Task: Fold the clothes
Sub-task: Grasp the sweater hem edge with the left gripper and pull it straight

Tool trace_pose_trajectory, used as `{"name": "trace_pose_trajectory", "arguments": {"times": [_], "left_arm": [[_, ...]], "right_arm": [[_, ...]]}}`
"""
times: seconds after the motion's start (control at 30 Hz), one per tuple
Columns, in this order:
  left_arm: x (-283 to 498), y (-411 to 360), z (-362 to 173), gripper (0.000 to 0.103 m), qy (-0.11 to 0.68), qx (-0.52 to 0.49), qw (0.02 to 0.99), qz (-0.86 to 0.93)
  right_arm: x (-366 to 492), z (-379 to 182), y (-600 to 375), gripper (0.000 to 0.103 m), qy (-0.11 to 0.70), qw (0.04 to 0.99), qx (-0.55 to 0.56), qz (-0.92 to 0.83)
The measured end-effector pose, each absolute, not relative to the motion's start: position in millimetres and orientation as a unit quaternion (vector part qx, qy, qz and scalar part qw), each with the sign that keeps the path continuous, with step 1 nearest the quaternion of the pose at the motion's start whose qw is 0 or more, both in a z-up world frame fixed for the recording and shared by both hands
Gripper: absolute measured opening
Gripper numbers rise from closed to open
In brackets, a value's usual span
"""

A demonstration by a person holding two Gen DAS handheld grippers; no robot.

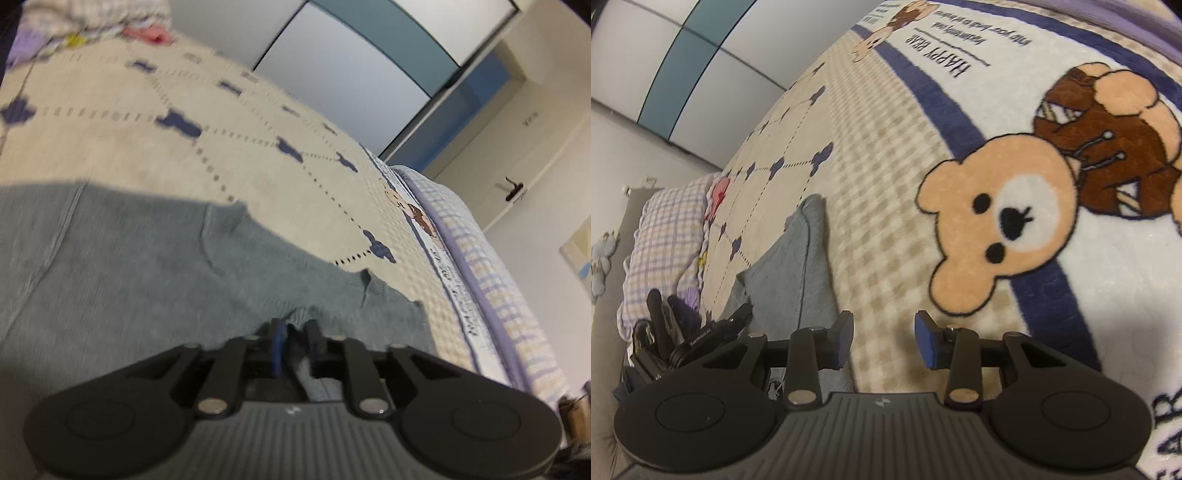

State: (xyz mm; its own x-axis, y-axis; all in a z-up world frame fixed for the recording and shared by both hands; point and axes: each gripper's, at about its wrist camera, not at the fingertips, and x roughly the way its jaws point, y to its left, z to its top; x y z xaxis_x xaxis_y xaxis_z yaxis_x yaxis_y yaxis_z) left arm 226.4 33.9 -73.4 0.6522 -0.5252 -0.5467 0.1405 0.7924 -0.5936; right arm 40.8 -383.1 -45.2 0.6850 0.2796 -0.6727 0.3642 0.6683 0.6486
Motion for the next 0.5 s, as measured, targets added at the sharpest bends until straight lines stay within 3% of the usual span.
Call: {"name": "trace_pose_trajectory", "arguments": {"times": [0.07,0.27,0.33,0.37,0.5], "left_arm": [[217,37,-70,0.047,0.373,-0.266,0.866,-0.199],[185,25,-66,0.044,0.412,-0.230,0.853,-0.221],[176,18,-65,0.021,0.413,-0.204,0.862,-0.212],[173,15,-65,0.003,0.416,-0.194,0.865,-0.203],[162,10,-63,0.000,0.417,-0.167,0.878,-0.163]], "right_arm": [[41,-44,-378,0.041,0.399,0.825,0.399,-0.021],[35,-38,-363,0.041,0.400,0.830,0.388,-0.008],[31,-38,-358,0.041,0.401,0.828,0.393,0.002],[29,-38,-354,0.041,0.402,0.826,0.394,0.007],[16,-27,-340,0.041,0.407,0.829,0.382,0.033]]}}
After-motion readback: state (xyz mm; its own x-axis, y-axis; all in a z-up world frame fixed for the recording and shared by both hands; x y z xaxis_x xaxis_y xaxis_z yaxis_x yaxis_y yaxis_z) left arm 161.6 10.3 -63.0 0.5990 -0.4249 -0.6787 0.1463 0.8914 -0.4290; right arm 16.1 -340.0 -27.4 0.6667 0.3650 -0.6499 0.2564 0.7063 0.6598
